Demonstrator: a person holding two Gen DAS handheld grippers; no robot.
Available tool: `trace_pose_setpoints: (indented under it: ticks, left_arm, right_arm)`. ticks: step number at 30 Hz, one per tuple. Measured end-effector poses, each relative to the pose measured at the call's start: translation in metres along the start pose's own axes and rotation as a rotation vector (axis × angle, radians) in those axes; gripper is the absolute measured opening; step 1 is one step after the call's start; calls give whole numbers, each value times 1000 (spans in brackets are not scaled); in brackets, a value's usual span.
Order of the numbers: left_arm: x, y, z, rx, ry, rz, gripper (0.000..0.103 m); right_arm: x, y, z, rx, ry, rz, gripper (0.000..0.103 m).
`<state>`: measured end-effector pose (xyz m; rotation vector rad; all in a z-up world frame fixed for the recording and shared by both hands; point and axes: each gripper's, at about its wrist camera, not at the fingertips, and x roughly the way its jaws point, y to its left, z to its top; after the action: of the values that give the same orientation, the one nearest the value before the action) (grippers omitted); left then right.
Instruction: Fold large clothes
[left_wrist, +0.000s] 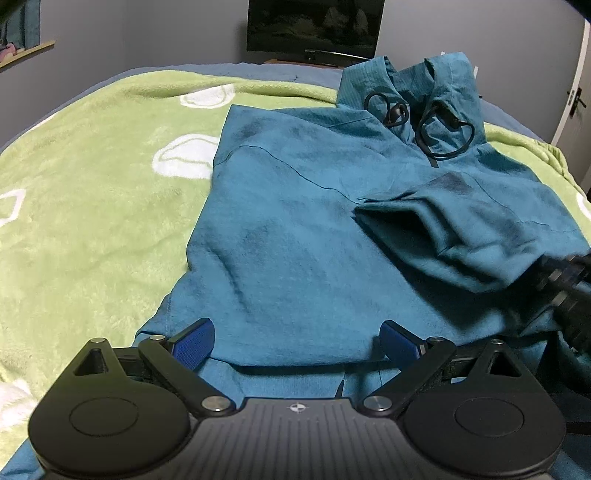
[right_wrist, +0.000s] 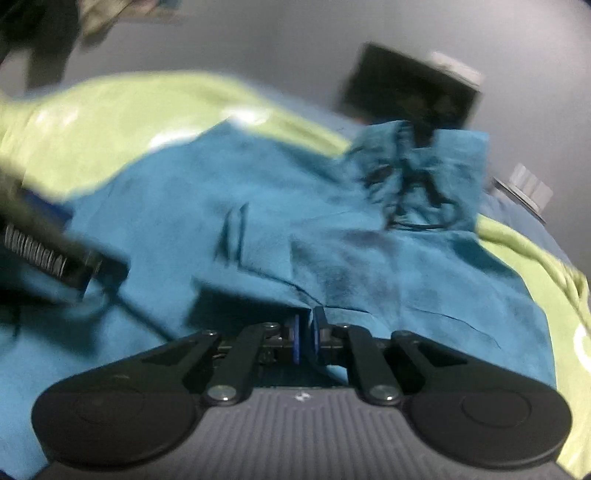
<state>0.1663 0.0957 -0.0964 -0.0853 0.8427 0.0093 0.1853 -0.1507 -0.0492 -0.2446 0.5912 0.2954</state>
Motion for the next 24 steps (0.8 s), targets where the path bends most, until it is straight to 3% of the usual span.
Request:
trace_pose_setpoints:
  ticks: [4, 6, 11, 15, 18, 19, 21, 24]
  left_arm:
    - [2, 0, 0, 3, 5, -2, 98]
    - [2, -1, 0, 8, 7, -1, 98]
    - [3, -1, 0, 10, 5, -15, 98]
    - [4, -5, -1, 31, 10, -3, 98]
    - [4, -5, -1, 30, 13, -1, 98]
    - [4, -5, -1, 30, 13, -1, 98]
    - [5, -6, -1, 30, 16, 1, 98]
    - [6, -7, -1, 35, 19, 3, 99]
  right_arm:
    - [-13, -56, 6, 333, -73, -19, 3]
    - [-18, -97, 2, 567, -95, -50, 3]
    - [-16, -173, -39, 999, -50, -130, 4]
    - [-14, -183, -66, 1138, -1, -141, 6]
    - [-13, -181, -65, 1140, -22, -130, 11]
    - [-13, -181, -63, 1136, -34, -120, 15]
    - [-12, -188, -64, 1139, -50, -117, 44]
    - [-11, -186, -63, 1085, -47, -171, 44]
